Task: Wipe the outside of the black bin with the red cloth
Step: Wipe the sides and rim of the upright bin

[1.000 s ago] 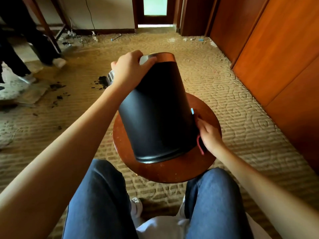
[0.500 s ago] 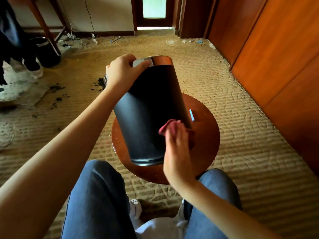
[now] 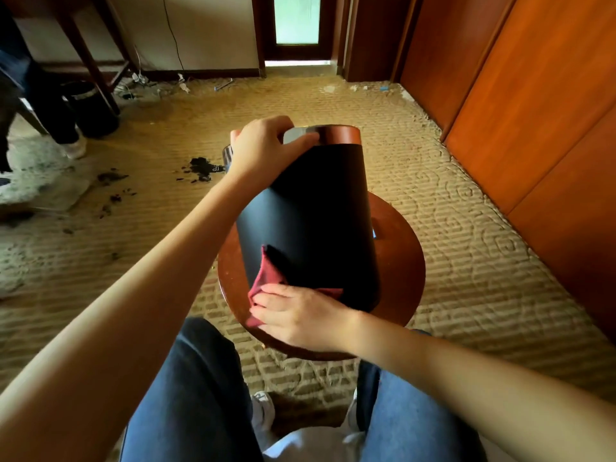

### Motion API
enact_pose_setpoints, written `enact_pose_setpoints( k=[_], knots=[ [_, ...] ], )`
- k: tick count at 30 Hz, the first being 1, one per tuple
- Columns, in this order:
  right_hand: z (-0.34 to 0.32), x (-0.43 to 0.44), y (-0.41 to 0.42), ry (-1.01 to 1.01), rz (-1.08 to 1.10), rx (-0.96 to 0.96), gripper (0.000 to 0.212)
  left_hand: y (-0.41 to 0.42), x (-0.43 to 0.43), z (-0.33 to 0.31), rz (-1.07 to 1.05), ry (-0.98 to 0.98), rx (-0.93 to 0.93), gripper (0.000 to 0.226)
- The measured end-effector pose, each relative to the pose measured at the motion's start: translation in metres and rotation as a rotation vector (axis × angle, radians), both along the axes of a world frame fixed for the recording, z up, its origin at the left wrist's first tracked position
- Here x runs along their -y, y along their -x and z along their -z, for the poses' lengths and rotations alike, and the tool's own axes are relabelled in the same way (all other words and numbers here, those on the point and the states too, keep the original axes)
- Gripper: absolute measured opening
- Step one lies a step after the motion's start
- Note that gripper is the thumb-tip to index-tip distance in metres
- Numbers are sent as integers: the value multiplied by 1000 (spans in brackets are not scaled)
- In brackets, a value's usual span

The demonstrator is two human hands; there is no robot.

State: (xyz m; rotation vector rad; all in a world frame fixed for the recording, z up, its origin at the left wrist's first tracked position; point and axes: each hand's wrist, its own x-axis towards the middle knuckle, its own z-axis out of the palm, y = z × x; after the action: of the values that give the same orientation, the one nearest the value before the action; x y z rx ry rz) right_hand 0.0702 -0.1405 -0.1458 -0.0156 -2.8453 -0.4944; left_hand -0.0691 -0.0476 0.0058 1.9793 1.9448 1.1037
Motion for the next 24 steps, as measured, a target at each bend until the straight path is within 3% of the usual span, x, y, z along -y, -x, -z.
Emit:
enact_pose_setpoints(
  k=[4, 13, 16, 18, 21, 24],
  knots=[
    [-12, -22, -50, 69, -80, -61, 22, 2, 0, 1, -19, 1, -10, 41],
    [-17, -26, -110, 66, -35, -123, 15, 25, 3, 1, 91, 60, 68, 37],
    [-32, -42, -121, 87, 58, -173, 15, 13, -4, -8, 52, 103, -80, 36],
    [-55, -61, -120, 143, 205, -346, 26, -9, -11, -14, 23, 94, -204, 37],
    [-99, -90, -97, 298, 506, -803, 38, -39, -17, -14, -20, 82, -273, 44],
    [-120, -107, -58, 596, 675, -1137, 46, -53, -20, -13, -27, 50, -287, 45]
  ],
)
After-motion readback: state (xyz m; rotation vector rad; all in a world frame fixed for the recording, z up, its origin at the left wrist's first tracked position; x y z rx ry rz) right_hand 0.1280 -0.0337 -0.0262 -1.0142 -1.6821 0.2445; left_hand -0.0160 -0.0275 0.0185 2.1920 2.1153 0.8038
